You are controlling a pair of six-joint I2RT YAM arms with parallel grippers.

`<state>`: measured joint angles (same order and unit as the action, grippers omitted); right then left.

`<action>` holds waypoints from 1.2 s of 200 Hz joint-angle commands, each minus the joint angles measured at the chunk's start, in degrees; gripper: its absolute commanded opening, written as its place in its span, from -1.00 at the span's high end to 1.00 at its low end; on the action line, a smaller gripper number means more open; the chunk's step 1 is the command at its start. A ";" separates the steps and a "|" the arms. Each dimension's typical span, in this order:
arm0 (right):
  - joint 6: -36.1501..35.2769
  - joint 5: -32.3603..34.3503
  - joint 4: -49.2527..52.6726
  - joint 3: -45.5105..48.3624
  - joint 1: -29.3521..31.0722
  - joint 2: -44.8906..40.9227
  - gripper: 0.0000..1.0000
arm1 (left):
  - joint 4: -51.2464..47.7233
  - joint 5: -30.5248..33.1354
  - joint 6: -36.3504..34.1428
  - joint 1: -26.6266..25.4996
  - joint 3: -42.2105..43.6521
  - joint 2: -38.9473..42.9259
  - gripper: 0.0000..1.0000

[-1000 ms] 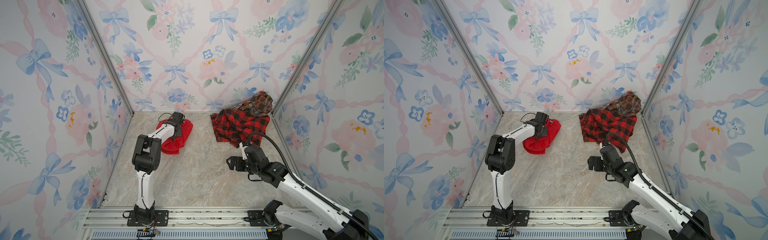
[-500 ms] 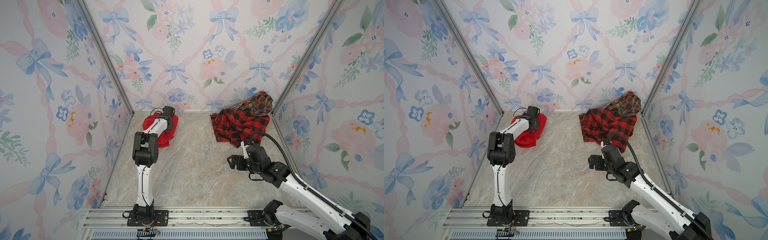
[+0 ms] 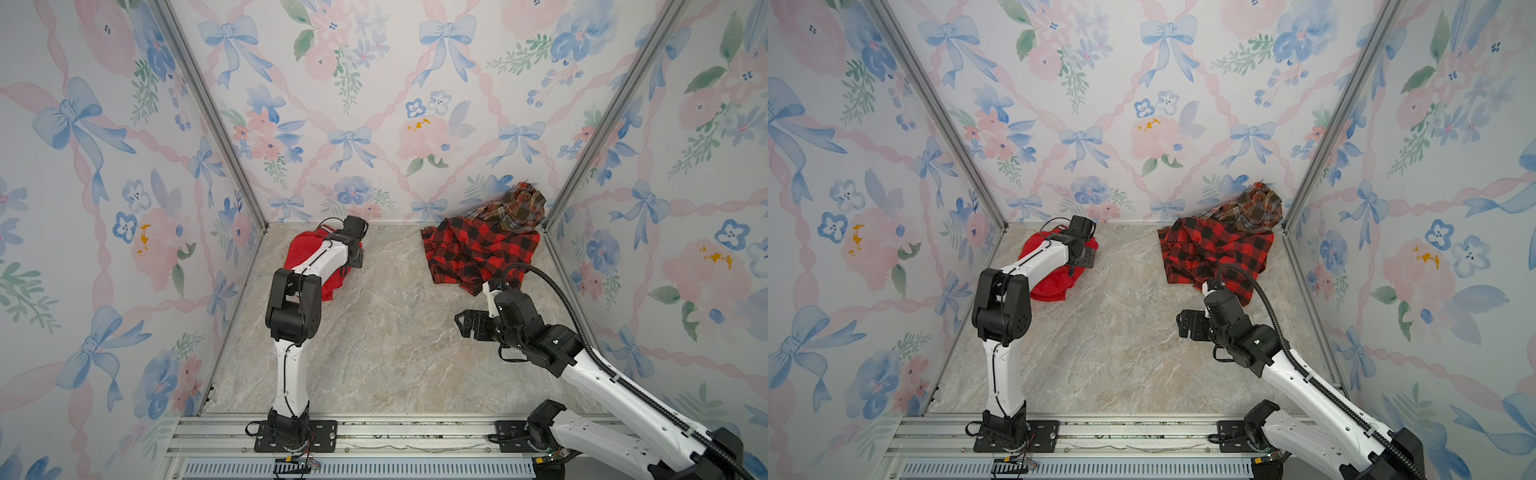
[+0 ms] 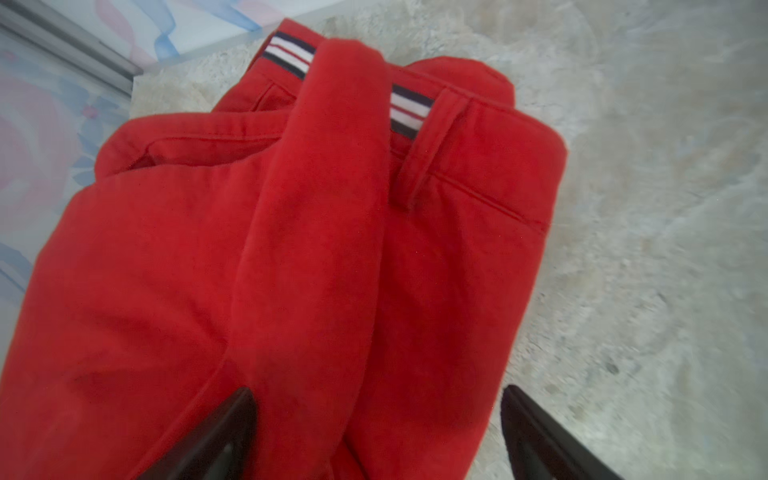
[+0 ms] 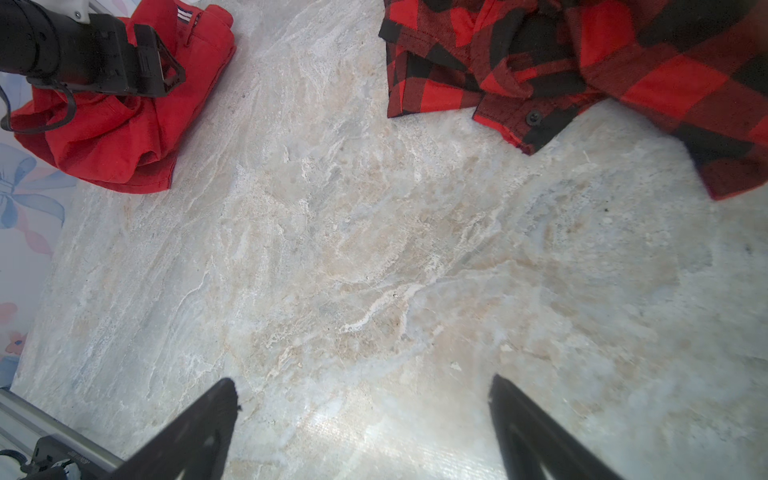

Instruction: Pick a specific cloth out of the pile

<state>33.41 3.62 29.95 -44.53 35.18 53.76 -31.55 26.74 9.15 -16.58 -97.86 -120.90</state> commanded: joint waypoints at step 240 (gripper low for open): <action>-29.21 5.77 -66.60 33.14 -34.50 5.99 -0.94 | 112.09 -8.05 -8.02 10.78 89.05 31.06 -0.95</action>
<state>5.37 11.27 -16.84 -14.68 1.06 55.81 64.14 24.29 3.11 -7.70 -6.13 -78.61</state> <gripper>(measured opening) 0.968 0.978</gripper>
